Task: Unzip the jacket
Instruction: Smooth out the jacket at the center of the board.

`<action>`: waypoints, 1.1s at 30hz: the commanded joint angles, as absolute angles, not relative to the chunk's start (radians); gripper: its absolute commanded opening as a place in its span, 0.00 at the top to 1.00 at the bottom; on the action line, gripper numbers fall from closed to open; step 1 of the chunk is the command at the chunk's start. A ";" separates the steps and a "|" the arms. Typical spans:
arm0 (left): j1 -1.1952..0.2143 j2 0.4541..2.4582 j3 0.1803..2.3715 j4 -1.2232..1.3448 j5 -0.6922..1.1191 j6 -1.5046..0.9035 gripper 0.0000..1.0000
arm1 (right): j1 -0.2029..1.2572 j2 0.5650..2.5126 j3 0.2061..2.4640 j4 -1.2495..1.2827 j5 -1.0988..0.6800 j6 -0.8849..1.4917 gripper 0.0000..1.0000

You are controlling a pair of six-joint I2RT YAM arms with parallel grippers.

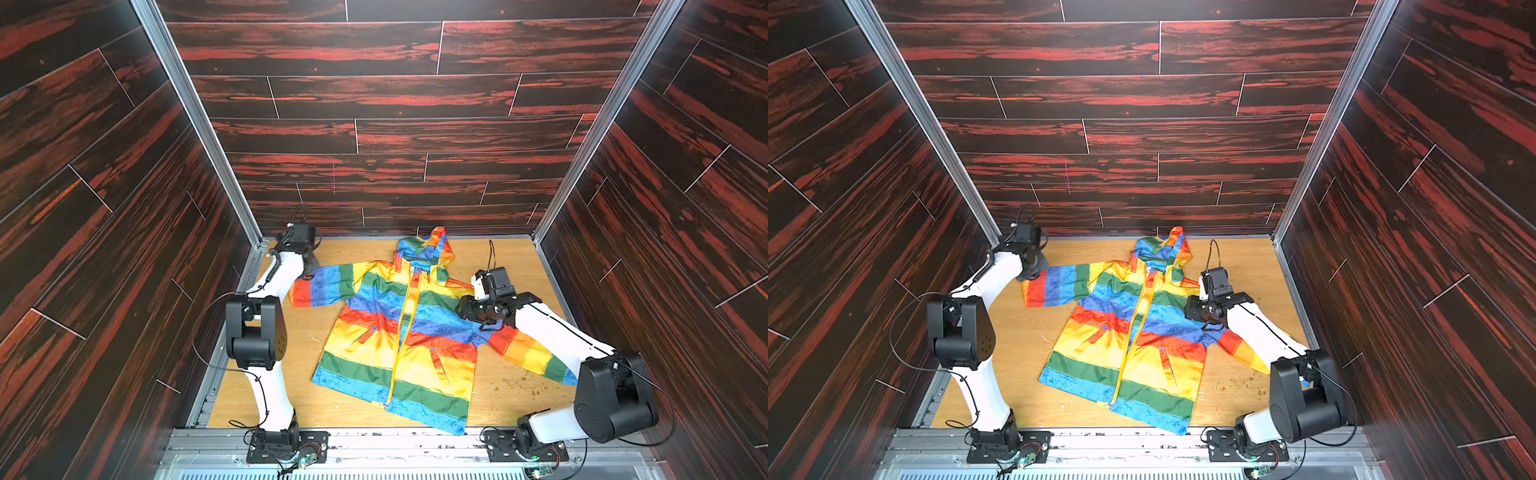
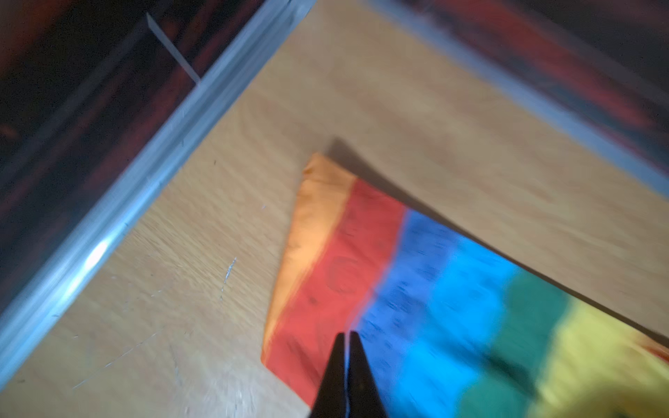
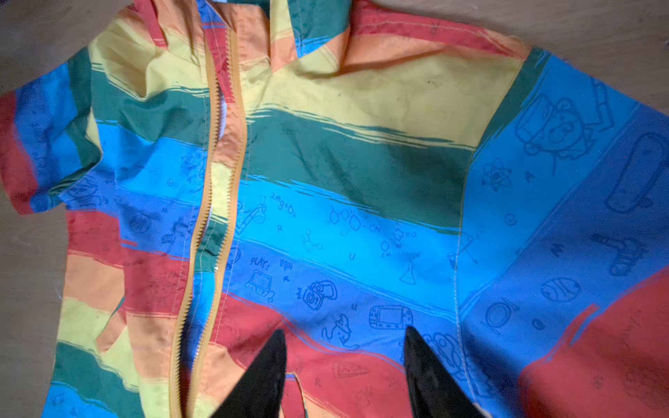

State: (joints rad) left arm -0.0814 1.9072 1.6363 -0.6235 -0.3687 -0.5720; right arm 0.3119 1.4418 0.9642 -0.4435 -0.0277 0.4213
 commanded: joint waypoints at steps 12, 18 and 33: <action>0.120 2.067 1.768 -0.824 -0.180 -0.454 0.14 | 0.313 1.322 0.874 -0.497 0.000 0.406 0.37; 0.135 2.164 1.811 -0.841 -0.218 -0.396 0.16 | 0.313 1.326 0.872 -0.492 -0.005 0.410 0.35; 0.138 2.305 1.893 -0.742 -0.122 -0.508 0.53 | 0.313 1.276 0.860 -0.533 0.012 0.391 0.36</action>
State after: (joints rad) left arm 0.1379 2.2959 1.8633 -0.7536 -0.1349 -0.4637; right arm 0.3119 1.3090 0.8700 -0.5045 0.0032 0.4057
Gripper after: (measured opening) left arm 0.484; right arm 0.639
